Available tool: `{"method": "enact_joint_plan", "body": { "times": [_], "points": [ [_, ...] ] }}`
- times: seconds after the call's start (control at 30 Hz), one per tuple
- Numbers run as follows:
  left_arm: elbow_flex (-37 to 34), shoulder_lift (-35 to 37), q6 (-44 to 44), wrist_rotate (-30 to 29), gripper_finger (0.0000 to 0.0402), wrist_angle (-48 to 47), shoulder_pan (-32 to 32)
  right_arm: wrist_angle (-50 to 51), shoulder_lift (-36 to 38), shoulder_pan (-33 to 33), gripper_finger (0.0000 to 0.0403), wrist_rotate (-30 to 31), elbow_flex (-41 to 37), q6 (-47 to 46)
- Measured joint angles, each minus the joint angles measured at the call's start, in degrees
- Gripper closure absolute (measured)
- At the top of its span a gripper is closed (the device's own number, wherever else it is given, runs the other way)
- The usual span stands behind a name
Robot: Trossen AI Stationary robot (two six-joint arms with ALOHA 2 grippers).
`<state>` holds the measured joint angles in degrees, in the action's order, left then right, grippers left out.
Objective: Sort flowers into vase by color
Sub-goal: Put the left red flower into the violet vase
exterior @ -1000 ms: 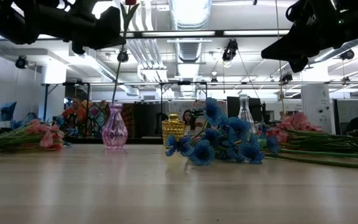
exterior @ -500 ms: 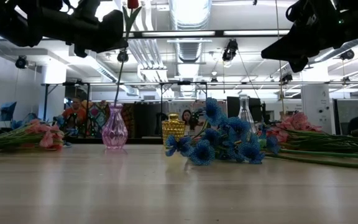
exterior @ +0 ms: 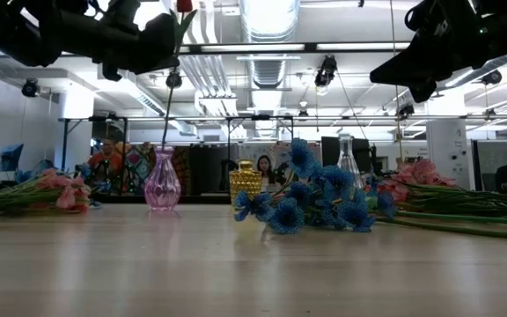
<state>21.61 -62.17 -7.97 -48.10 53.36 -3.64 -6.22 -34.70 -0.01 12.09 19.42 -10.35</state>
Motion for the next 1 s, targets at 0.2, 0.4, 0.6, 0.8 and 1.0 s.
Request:
{"method": "enact_joint_plan", "body": {
  "times": [0.2,0.4,0.6,0.8,1.0],
  "points": [
    [0.00,0.00,0.89,-0.45,0.0401,1.19,-0.09,0.00,0.00,0.00,0.0374,-0.02,0.00,0.00],
    [-0.28,0.00,0.28,-1.96,0.0401,2.47,-0.24,0.02,0.00,0.00,0.0374,-0.02,-0.02,-0.02],
    [-3.86,0.00,-0.04,-1.97,0.0401,9.59,-0.24,0.04,0.00,0.00,0.0374,-0.02,-0.02,0.11],
    [-6.45,0.00,-0.09,-1.95,0.0401,13.33,-0.24,0.04,0.00,0.00,0.0374,-0.02,-0.02,0.11],
    [-6.49,-0.70,-0.31,-0.28,0.0401,13.35,-0.23,0.04,0.00,0.00,0.0374,-0.02,-0.02,0.11]
  ]
}}
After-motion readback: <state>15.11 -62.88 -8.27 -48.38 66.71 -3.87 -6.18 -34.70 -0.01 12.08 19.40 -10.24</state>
